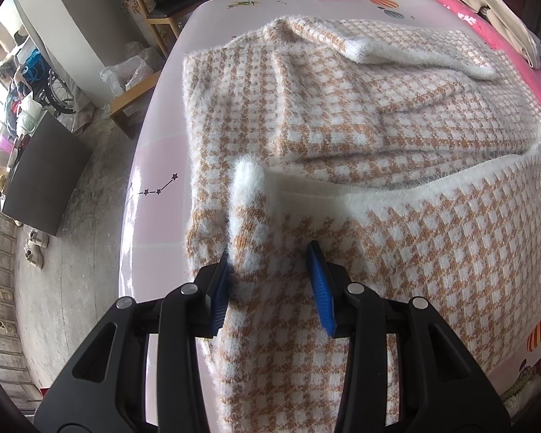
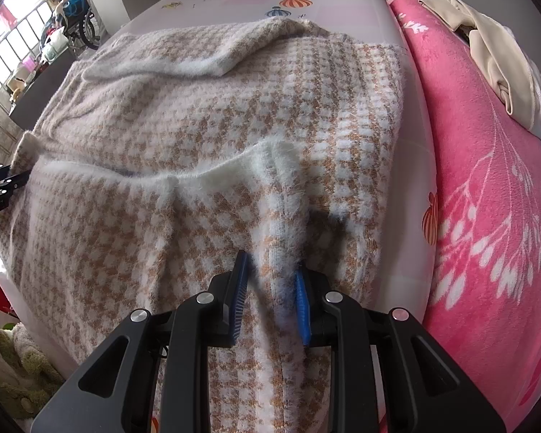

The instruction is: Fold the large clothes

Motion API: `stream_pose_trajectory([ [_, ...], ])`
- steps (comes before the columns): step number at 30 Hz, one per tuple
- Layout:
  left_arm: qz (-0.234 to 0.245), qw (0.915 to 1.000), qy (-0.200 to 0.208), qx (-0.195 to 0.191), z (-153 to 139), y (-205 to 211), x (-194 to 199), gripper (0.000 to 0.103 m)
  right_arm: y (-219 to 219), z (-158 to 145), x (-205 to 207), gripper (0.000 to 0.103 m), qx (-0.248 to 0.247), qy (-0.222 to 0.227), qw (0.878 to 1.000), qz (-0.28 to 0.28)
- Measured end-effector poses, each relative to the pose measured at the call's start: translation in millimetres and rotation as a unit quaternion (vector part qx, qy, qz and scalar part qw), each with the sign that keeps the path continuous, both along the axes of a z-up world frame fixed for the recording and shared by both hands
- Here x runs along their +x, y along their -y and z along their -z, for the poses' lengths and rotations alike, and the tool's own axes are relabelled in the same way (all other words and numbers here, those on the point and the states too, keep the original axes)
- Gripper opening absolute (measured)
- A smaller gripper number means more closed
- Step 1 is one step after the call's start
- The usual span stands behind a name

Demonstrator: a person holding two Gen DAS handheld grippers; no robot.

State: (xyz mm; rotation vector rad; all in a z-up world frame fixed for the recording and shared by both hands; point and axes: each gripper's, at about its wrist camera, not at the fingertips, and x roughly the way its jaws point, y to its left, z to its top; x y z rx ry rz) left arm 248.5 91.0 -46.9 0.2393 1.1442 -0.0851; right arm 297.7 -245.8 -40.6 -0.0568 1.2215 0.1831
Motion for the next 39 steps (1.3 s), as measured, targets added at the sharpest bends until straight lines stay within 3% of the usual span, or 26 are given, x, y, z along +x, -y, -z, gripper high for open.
stream_pose_trajectory([
  [22,0.000,0.9997,0.023,0.002,0.1,2.0,-0.9,0.039,-2.8,1.1,-2.8,0.024,-0.013,0.017,1.000,0.000],
  [25,-0.005,0.9994,0.032,-0.012,0.4,-0.2,-1.3,0.033,-2.8,-0.8,-8.1,0.019,-0.021,0.030,0.999,0.001],
  [26,-0.005,0.9993,0.033,-0.018,0.3,-0.5,0.0,0.029,0.3,-1.4,-9.3,0.014,-0.019,0.035,0.999,0.000],
  [30,-0.007,0.9986,0.050,-0.017,-2.4,0.8,-2.8,0.012,9.8,-10.0,-15.4,0.009,-0.018,0.055,0.998,0.006],
  [39,-0.011,0.9935,0.109,-0.030,-34.0,4.2,-37.0,0.009,32.5,-46.3,-42.2,0.008,-0.018,0.116,0.993,0.014],
])
